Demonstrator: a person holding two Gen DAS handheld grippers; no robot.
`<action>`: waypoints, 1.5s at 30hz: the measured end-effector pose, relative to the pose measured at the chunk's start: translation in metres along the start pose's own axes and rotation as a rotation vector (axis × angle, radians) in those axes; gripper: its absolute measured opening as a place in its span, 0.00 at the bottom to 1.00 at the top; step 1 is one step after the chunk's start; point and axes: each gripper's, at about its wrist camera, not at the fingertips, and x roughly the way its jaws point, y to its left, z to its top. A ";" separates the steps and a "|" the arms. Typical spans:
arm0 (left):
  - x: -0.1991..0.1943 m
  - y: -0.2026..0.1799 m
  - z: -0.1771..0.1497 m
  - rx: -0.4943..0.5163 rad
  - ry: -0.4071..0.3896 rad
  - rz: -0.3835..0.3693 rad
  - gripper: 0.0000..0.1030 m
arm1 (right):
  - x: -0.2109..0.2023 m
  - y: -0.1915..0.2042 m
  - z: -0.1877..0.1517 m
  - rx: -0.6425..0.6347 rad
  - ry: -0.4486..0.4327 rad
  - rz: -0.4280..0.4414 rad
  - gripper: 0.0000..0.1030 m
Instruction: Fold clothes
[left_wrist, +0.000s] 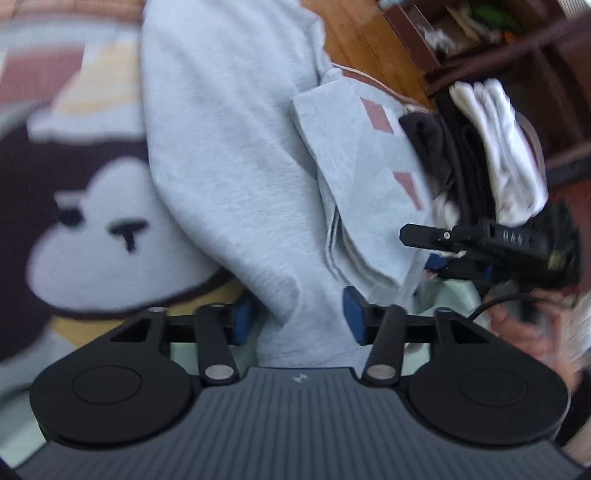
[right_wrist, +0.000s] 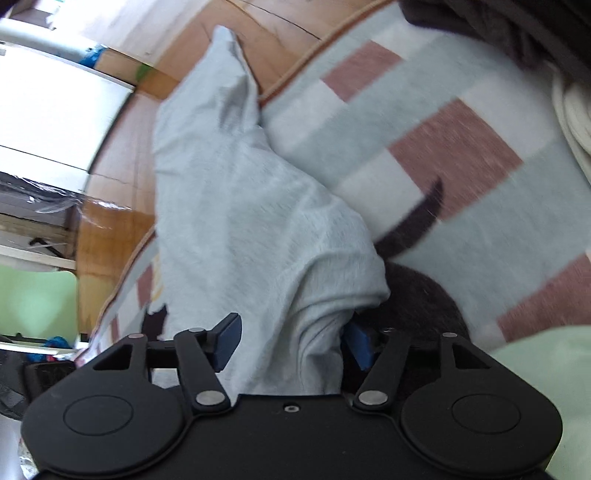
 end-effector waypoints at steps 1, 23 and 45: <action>-0.004 -0.008 0.000 0.062 -0.018 0.036 0.19 | 0.001 0.000 -0.001 -0.004 0.005 -0.013 0.65; 0.006 0.003 0.003 0.029 0.020 0.037 0.14 | 0.011 0.040 -0.004 -0.231 -0.094 -0.139 0.20; -0.020 -0.046 0.012 0.236 -0.238 0.123 0.06 | -0.012 0.083 -0.021 -0.321 -0.258 -0.062 0.16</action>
